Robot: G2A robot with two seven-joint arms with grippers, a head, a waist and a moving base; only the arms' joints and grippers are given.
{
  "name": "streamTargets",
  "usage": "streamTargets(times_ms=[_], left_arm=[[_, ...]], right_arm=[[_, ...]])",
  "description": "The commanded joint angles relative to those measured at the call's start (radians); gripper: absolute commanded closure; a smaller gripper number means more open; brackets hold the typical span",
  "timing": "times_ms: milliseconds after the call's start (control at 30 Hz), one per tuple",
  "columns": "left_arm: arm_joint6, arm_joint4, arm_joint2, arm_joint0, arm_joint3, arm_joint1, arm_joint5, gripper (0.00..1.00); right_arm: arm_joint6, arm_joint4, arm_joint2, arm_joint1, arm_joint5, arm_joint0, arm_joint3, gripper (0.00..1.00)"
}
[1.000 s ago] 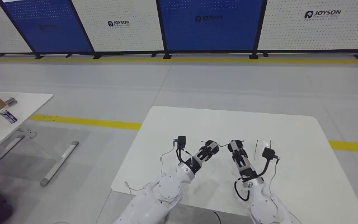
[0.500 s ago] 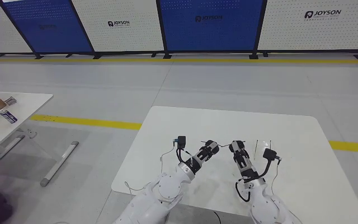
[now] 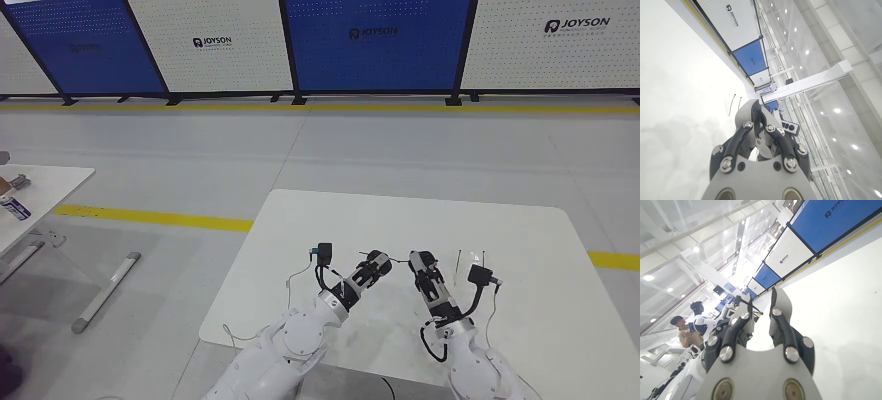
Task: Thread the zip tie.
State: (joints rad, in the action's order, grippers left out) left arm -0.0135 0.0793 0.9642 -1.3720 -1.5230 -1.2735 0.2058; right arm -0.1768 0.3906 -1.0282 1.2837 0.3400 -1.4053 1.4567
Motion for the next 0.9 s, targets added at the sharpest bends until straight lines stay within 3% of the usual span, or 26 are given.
streamTargets(times_ms=[0,167,300,867], left_arm=[[0.000,0.000,0.000,0.000,0.000,0.000,0.000,1.00],[0.000,0.000,0.000,0.000,0.000,0.000,0.000,1.00],[0.000,0.000,0.000,0.000,0.000,0.000,0.000,1.00],[0.000,0.000,0.000,0.000,0.000,0.000,0.000,1.00]], right_arm=[[0.001,0.003,0.001,-0.001,0.000,0.000,-0.004,0.89],[0.000,0.015,0.006,-0.001,0.000,0.001,-0.014,0.86],[-0.002,0.020,0.007,-0.002,0.000,0.000,-0.016,1.00],[0.001,0.048,0.027,0.004,0.000,0.020,-0.029,1.00]])
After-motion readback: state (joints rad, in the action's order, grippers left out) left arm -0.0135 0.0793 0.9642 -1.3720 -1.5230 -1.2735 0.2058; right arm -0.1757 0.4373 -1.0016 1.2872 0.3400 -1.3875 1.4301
